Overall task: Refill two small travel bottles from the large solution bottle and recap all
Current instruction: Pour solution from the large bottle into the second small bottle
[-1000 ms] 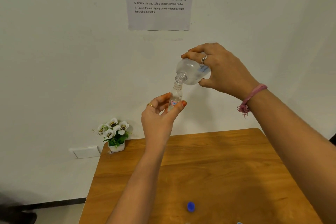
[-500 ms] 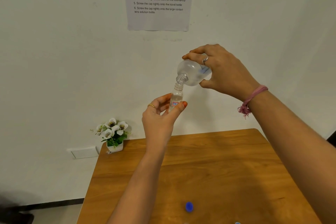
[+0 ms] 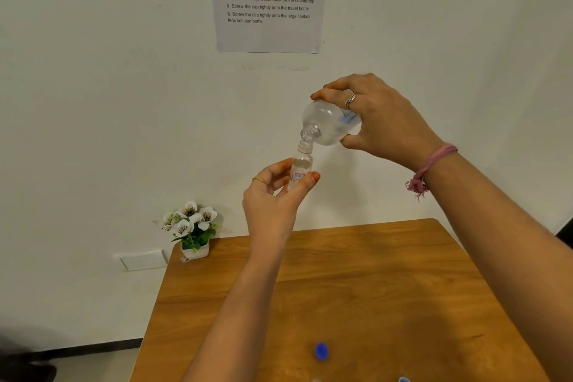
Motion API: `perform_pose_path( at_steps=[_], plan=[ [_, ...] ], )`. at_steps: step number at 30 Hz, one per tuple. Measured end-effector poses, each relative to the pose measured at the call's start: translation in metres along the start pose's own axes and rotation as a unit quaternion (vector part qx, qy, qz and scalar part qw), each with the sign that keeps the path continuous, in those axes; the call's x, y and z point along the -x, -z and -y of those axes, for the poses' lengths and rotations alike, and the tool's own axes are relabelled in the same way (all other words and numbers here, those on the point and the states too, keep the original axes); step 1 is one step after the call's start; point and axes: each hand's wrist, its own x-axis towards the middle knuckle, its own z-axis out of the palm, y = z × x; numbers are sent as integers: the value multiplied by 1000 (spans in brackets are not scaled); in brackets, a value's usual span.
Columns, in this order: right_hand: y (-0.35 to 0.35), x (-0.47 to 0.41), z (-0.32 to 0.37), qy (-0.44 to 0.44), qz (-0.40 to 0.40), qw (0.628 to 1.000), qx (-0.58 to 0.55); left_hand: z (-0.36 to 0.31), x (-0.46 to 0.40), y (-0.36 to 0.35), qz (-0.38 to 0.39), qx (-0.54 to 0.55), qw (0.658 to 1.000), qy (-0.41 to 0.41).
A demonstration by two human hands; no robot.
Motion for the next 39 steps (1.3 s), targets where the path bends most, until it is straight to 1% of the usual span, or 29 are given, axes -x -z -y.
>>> perform_pose_path(
  at_steps=[39],
  plan=[
    [2, 2, 2, -10, 16, 1000, 6, 4, 0, -1, 5, 10, 1000, 8]
  ],
)
